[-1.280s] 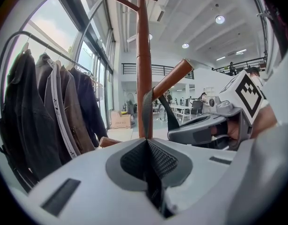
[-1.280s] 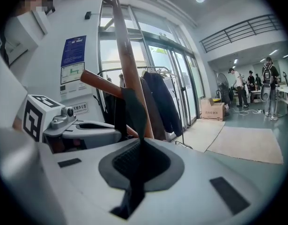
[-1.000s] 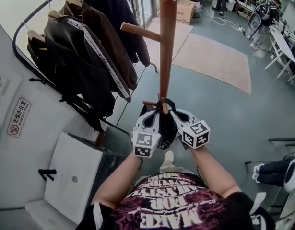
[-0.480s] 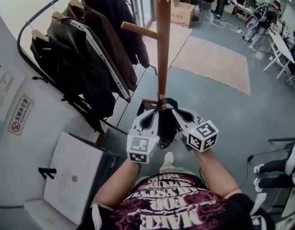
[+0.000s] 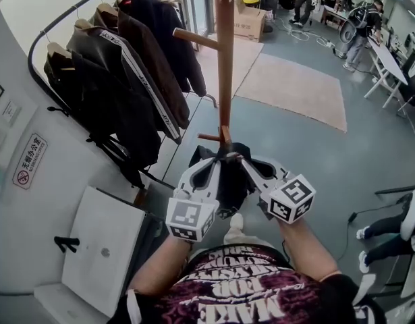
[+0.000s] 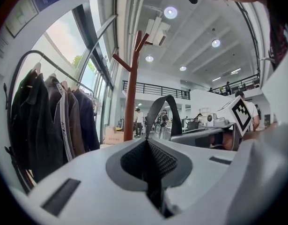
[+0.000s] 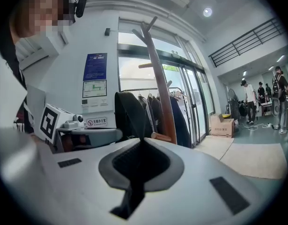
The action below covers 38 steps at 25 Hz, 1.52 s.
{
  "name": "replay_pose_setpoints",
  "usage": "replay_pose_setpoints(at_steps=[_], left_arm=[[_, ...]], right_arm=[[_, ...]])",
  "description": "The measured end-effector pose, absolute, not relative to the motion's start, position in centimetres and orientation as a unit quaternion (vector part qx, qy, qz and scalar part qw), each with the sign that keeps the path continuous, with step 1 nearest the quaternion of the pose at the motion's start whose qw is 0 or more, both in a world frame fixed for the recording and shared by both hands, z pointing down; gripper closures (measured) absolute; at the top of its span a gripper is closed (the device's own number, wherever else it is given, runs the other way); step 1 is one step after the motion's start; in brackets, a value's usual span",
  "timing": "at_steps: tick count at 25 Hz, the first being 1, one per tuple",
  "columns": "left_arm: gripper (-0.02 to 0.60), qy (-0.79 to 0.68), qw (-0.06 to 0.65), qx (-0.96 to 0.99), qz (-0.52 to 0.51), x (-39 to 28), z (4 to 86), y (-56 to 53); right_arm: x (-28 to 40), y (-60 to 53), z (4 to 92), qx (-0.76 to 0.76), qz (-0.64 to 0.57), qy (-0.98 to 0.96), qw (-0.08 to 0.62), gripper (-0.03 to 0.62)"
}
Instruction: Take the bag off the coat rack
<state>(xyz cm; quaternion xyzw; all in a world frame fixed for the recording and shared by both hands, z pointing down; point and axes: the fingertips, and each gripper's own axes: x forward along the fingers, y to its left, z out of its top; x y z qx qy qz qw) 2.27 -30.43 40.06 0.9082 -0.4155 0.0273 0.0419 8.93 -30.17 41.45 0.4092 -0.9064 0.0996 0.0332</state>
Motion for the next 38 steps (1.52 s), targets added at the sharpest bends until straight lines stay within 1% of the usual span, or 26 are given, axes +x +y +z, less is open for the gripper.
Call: replay_pose_setpoints(at_steps=[7, 19, 38], left_arm=[[0.572, -0.394, 0.039, 0.918, 0.017, 1.1, 38.3, -25.9], [0.572, -0.373, 0.038, 0.927, 0.015, -0.3, 37.2, -20.7], [0.572, -0.361, 0.04, 0.932, 0.012, -1.1, 36.3, -17.3]], right_arm=[[7.7, -25.7, 39.5, 0.403, 0.091, -0.91, 0.028, 0.585], [6.2, -20.1, 38.5, 0.411, 0.082, -0.908, 0.026, 0.585], [5.4, -16.8, 37.6, 0.425, 0.076, -0.902, 0.028, 0.585]])
